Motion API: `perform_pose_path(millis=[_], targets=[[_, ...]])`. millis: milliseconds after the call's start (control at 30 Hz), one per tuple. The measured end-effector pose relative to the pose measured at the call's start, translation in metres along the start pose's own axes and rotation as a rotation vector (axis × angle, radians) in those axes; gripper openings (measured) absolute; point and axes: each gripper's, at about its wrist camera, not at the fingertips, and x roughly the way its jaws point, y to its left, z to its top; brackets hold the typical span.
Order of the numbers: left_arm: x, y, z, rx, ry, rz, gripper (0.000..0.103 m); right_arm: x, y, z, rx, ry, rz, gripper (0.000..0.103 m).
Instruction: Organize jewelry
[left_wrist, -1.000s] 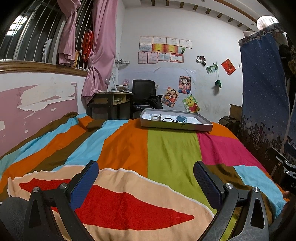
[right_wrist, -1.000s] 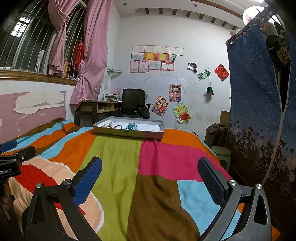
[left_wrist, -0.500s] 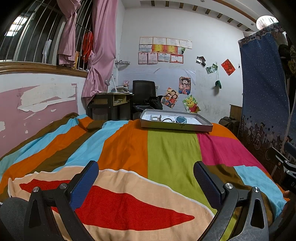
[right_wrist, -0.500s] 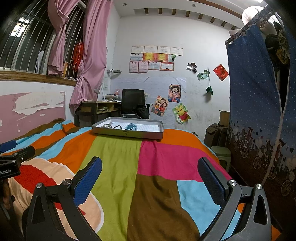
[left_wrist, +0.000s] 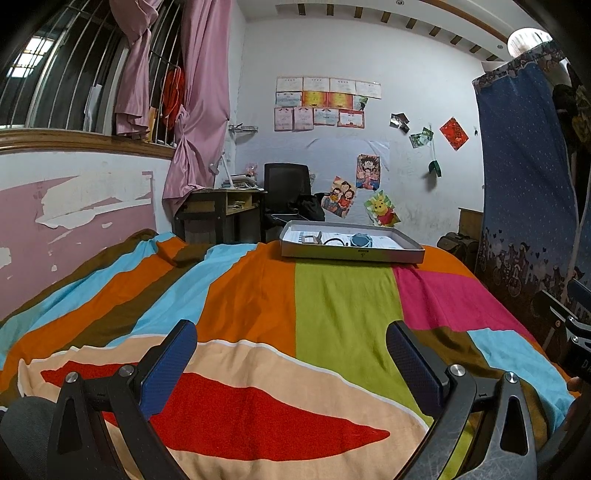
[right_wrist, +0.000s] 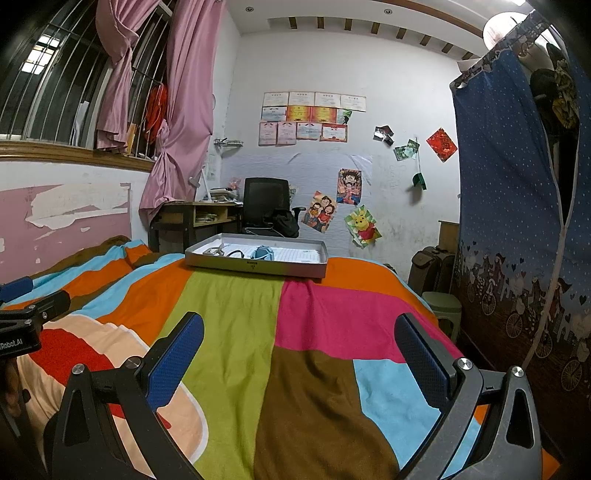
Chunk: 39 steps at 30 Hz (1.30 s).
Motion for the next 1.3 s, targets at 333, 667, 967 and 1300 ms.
perform_pose_path(millis=[333, 667, 967, 1300], targets=[[0.0003, 0.0036, 0.0034, 0.001, -0.003, 0.001, 0.103, 0.0004, 0.0006, -0.0004, 0.0, 0.002, -0.001, 0.101], [0.0008, 0.0042, 0.0031, 0.003, -0.004, 0.0, 0.103, 0.0008, 0.0008, 0.0002, 0.0, 0.002, -0.001, 0.101], [0.0005, 0.0033, 0.0017, 0.004, -0.005, 0.001, 0.103, 0.0008, 0.0009, -0.0001, 0.0, 0.003, -0.001, 0.101], [-0.0007, 0.0032, 0.0022, 0.005, -0.007, 0.001, 0.103, 0.0001, 0.0004, -0.0003, 0.0, 0.002, 0.0, 0.101]])
